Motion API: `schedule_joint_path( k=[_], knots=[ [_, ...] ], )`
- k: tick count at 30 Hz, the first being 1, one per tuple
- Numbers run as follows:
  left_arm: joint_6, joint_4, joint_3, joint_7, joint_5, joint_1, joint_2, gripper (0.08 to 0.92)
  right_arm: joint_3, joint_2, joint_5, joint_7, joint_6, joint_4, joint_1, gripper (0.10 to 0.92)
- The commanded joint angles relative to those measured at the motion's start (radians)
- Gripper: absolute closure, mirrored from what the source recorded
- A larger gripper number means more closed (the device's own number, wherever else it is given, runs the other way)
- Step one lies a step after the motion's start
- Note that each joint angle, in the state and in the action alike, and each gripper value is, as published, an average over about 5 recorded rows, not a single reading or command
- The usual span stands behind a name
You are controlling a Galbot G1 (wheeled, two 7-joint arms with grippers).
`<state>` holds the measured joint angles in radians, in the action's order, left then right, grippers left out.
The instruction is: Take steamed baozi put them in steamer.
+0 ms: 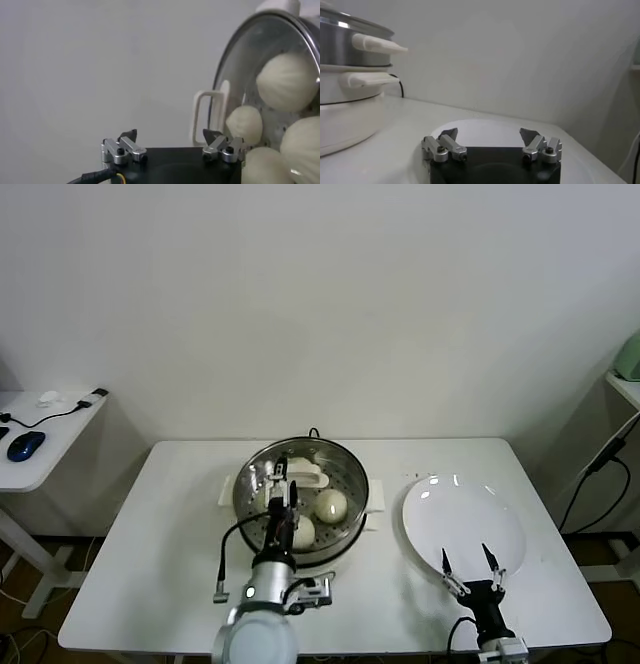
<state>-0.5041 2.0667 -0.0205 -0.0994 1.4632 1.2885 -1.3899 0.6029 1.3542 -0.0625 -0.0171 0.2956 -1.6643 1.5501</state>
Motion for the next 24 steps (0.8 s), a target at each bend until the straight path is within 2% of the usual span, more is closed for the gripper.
schedule_joint_path(
  k=[1,6,11,15,18,21,24],
  knots=[
    [-0.010,0.036,0.013,0.010,-0.022,0.009,0.013,0.177,0.002,-0.002,-0.036,0.021,0.034,-0.003,0.004,0.203],
    [0.185,0.099,-0.072,0.139,-0.277,0.073,0.025,0.177,0.015,-0.003,-0.059,0.031,0.059,-0.006,0.005,0.203],
    [0.377,0.145,-0.249,0.227,-0.718,0.124,0.018,0.177,0.016,-0.008,-0.098,0.030,0.069,-0.016,0.004,0.203],
    [0.491,0.150,-0.479,0.230,-1.125,0.181,0.006,0.177,0.012,-0.015,-0.115,0.019,0.069,-0.022,0.006,0.203],
    [0.516,0.122,-0.643,0.227,-1.411,0.224,0.036,0.177,0.006,-0.017,-0.132,0.015,0.067,-0.025,0.006,0.203],
    [0.524,0.080,-0.753,0.217,-1.616,0.266,0.083,0.177,0.002,-0.015,-0.145,0.015,0.065,-0.029,0.008,0.203],
    [0.527,0.038,-0.792,0.198,-1.750,0.306,0.115,0.177,0.000,-0.014,-0.148,0.015,0.066,-0.031,0.011,0.203]
  ],
)
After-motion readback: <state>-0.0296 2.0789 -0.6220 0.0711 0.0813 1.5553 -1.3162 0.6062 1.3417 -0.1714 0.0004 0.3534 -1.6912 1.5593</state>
